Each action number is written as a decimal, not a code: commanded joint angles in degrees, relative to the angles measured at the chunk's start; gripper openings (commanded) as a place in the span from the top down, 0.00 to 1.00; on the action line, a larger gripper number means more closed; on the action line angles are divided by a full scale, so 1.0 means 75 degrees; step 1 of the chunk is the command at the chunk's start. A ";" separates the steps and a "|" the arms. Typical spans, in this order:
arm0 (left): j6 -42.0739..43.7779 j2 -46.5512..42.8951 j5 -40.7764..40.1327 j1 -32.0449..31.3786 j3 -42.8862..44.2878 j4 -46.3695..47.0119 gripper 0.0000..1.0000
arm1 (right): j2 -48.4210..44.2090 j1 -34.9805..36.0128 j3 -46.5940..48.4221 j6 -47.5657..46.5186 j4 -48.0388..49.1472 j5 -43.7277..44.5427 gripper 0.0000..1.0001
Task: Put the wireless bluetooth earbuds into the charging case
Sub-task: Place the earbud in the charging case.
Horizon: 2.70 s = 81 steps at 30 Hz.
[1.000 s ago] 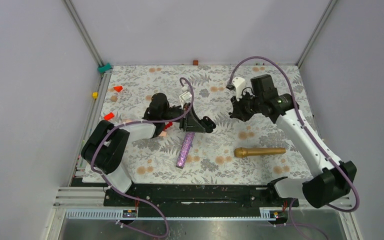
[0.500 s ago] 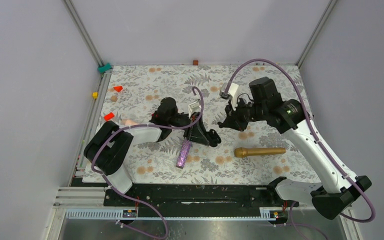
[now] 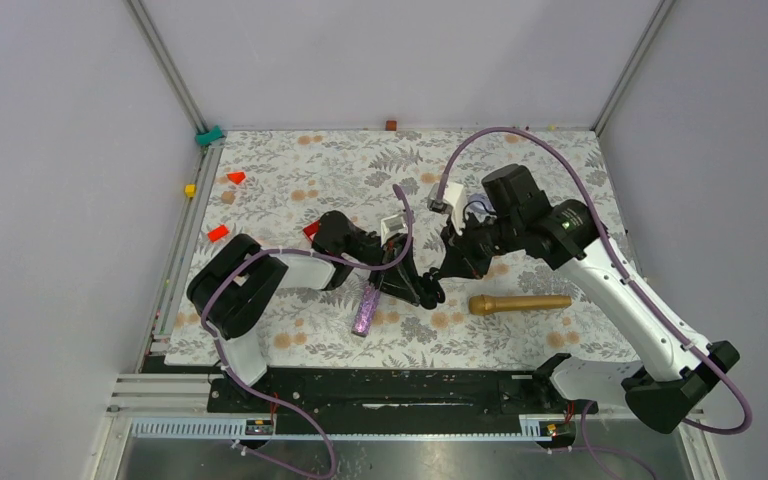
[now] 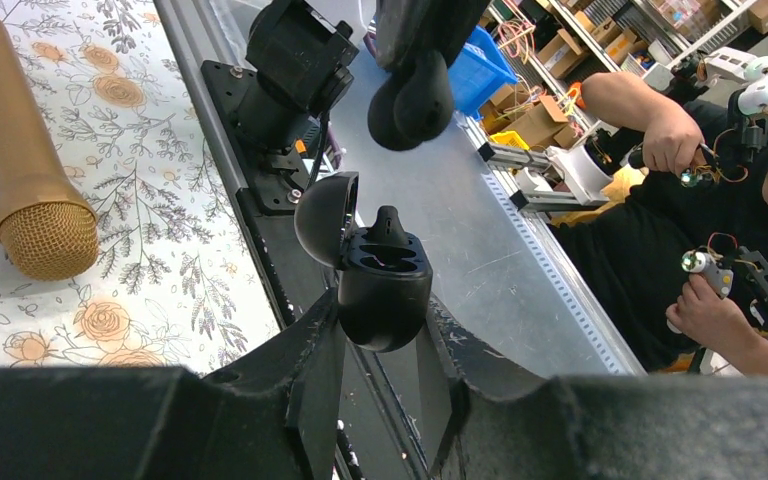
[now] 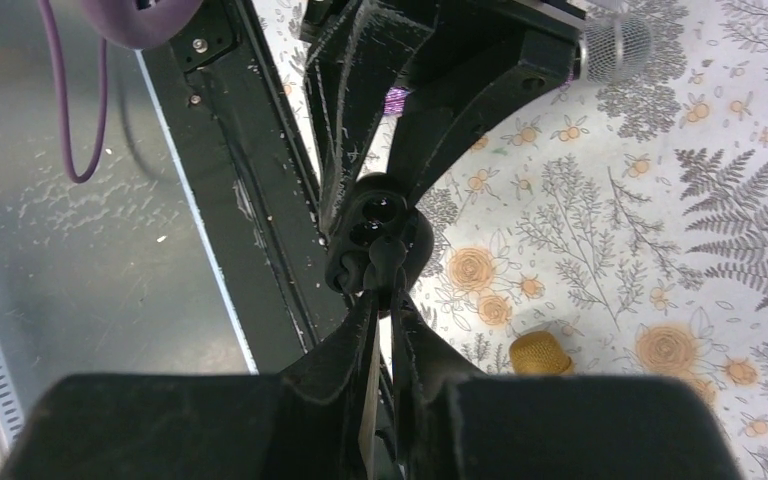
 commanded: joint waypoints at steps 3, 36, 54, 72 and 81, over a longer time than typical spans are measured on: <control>-0.0090 0.0048 0.0170 -0.0058 0.0057 0.0801 0.90 | 0.0177 0.0318 -0.0133 0.0462 -0.0021 -0.0182 0.98; -0.0169 -0.0051 0.0119 -0.0055 0.0061 0.0805 0.91 | 0.0712 0.0898 -0.0209 0.0664 0.0407 0.0584 0.98; -0.0117 -0.0060 0.0109 -0.0061 0.0060 0.0812 0.91 | 0.1090 0.1005 -0.0051 0.0882 0.0353 0.0439 0.95; -0.0096 -0.0105 0.0099 -0.0045 0.0037 0.0809 0.85 | 0.0312 0.0995 0.0381 0.0172 0.0035 0.0950 0.47; -0.0130 -0.0059 0.0149 -0.0042 0.0119 0.0818 0.86 | -0.0614 0.0978 0.0649 -0.0418 0.0099 0.1701 0.40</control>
